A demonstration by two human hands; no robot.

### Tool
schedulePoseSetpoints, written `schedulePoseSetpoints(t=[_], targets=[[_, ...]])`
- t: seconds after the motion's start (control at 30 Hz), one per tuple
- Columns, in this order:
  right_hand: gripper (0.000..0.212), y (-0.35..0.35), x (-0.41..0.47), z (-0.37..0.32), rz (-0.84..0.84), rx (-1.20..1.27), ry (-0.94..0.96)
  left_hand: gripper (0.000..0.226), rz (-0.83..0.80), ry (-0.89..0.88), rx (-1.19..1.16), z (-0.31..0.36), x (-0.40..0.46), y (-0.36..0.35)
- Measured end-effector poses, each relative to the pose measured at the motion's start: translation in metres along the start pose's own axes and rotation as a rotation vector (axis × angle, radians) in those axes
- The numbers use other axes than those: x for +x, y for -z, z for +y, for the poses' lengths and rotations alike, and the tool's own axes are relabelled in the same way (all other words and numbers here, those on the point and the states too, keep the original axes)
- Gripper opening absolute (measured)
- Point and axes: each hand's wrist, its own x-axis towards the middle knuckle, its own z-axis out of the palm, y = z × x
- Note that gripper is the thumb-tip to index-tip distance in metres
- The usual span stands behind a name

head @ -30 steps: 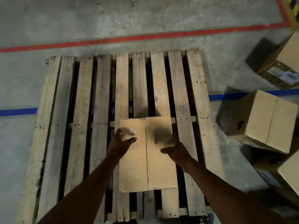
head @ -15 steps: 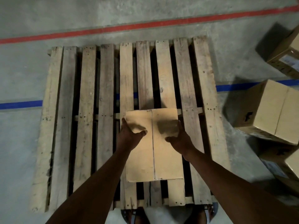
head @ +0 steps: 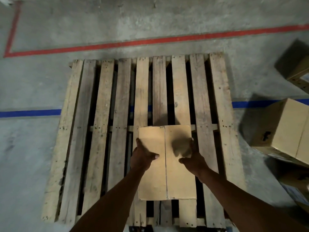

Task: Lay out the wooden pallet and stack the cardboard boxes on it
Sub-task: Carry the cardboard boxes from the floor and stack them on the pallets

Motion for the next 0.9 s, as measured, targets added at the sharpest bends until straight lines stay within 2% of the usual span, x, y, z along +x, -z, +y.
schedulePoseSetpoints(t=[0.2,0.27,0.33,0.43,0.53,0.63,0.73,0.8,0.9], targets=[[0.120,0.002,0.001,0.000,-0.031,-0.057,0.020,0.142,0.046,-0.025,0.206,0.007,-0.003,-0.002],[0.122,0.001,0.001,0.015,0.014,-0.049,0.042,0.139,0.073,-0.075,0.226,0.008,-0.009,0.001],[0.118,-0.001,0.003,0.049,0.043,-0.029,-0.014,0.133,0.082,-0.099,0.177,0.000,-0.020,0.002],[0.104,0.005,-0.065,0.056,0.004,-0.041,-0.108,0.124,0.038,-0.063,0.122,-0.032,-0.055,0.007],[0.085,0.021,-0.138,0.072,-0.077,-0.103,-0.222,0.124,-0.093,-0.020,0.132,-0.067,-0.110,0.024],[0.073,0.032,-0.214,0.085,-0.112,-0.161,-0.314,0.122,-0.207,0.033,0.146,-0.063,-0.189,0.061],[0.058,0.045,-0.289,0.066,-0.102,-0.206,-0.316,0.108,-0.295,0.042,0.158,-0.050,-0.264,0.102],[0.050,0.055,-0.338,0.044,-0.078,-0.234,-0.274,0.108,-0.348,0.018,0.170,-0.042,-0.308,0.131],[0.042,0.060,-0.407,0.010,-0.002,-0.096,-0.268,0.102,-0.413,-0.010,0.224,-0.035,-0.359,0.168]])
